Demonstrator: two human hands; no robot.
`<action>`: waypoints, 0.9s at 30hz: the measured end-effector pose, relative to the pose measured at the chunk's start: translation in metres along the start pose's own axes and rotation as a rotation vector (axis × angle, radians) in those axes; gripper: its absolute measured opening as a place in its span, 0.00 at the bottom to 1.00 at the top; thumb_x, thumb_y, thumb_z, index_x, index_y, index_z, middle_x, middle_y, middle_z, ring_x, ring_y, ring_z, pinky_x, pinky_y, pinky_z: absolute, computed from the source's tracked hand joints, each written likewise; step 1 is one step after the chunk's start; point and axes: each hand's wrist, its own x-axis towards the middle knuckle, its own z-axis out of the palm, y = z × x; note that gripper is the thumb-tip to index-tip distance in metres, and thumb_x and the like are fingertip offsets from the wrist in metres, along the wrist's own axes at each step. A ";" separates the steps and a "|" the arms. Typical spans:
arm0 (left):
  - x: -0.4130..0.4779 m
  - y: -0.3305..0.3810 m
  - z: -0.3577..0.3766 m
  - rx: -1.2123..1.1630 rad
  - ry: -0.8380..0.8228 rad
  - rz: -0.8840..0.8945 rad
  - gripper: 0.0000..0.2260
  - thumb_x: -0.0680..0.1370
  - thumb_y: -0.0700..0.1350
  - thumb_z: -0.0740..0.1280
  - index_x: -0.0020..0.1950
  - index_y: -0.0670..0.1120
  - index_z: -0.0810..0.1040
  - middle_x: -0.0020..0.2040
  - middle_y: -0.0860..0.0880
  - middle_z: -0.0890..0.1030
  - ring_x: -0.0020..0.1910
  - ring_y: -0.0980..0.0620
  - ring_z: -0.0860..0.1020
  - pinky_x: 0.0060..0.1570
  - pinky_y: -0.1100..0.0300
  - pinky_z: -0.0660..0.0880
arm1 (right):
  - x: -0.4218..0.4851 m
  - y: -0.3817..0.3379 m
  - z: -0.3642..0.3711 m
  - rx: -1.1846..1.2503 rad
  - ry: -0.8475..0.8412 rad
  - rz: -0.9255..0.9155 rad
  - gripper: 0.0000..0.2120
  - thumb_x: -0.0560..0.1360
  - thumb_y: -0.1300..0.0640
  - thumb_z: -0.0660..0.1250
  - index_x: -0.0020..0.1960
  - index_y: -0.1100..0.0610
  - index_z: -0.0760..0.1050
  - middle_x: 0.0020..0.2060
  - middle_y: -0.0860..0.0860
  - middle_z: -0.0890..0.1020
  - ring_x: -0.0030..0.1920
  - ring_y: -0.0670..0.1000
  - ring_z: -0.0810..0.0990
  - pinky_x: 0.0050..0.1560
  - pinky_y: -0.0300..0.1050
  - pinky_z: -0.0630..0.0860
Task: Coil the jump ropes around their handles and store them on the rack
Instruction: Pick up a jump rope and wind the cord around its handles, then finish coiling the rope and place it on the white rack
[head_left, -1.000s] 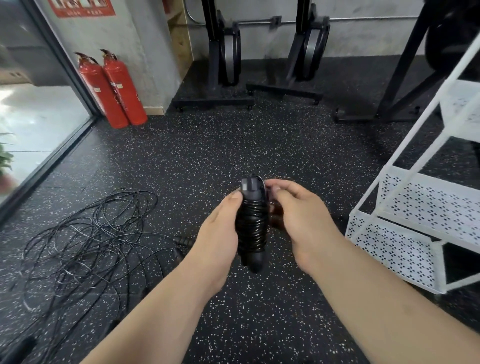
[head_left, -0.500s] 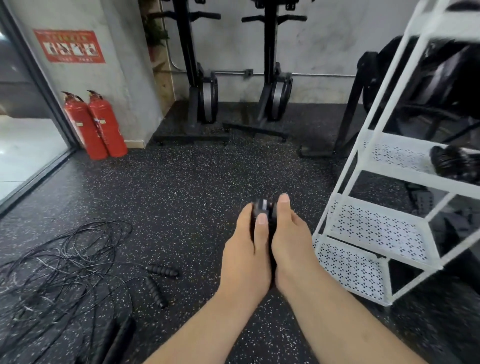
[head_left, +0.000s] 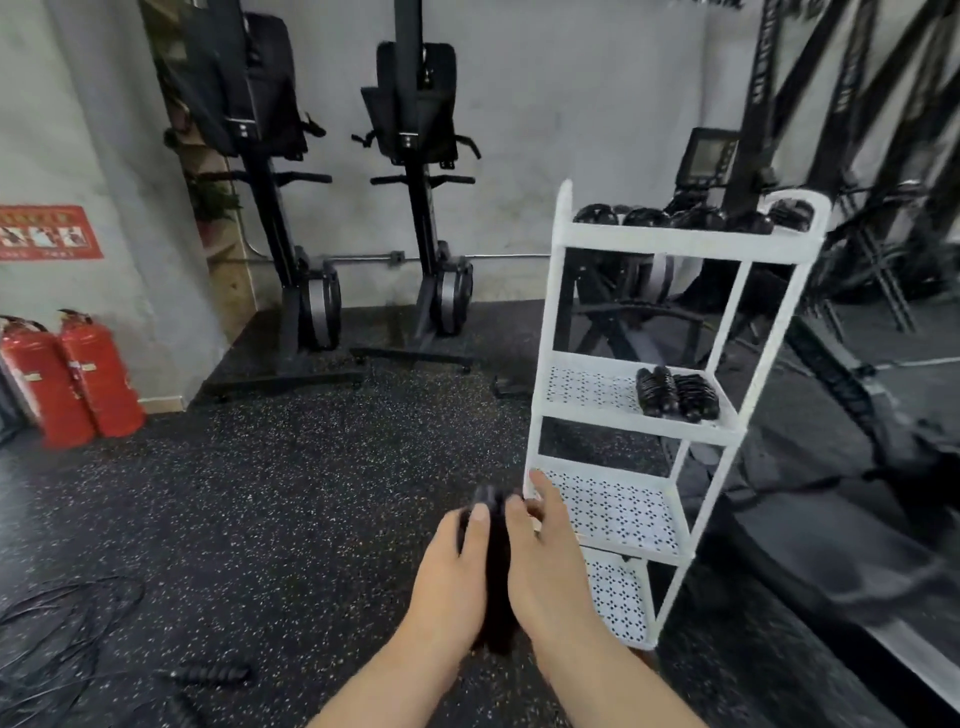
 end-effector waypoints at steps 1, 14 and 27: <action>-0.001 0.008 0.004 -0.037 -0.014 -0.052 0.12 0.87 0.59 0.60 0.61 0.56 0.80 0.58 0.54 0.85 0.56 0.58 0.83 0.60 0.56 0.78 | -0.002 0.002 -0.009 -0.114 -0.024 -0.077 0.24 0.87 0.48 0.60 0.82 0.40 0.61 0.77 0.42 0.69 0.74 0.42 0.69 0.80 0.44 0.62; 0.016 0.112 0.072 -0.252 -0.194 -0.182 0.22 0.84 0.68 0.59 0.60 0.53 0.82 0.49 0.50 0.89 0.45 0.53 0.89 0.43 0.59 0.84 | 0.047 -0.022 -0.098 -0.482 -0.016 -0.289 0.37 0.86 0.51 0.64 0.87 0.48 0.46 0.86 0.48 0.43 0.85 0.53 0.56 0.81 0.47 0.60; 0.056 0.064 0.107 0.219 -0.278 -0.007 0.18 0.84 0.69 0.54 0.63 0.62 0.77 0.56 0.57 0.83 0.56 0.56 0.82 0.65 0.48 0.79 | 0.254 -0.029 -0.129 -1.071 0.066 -0.149 0.37 0.85 0.46 0.62 0.86 0.57 0.48 0.83 0.68 0.52 0.79 0.68 0.63 0.79 0.58 0.65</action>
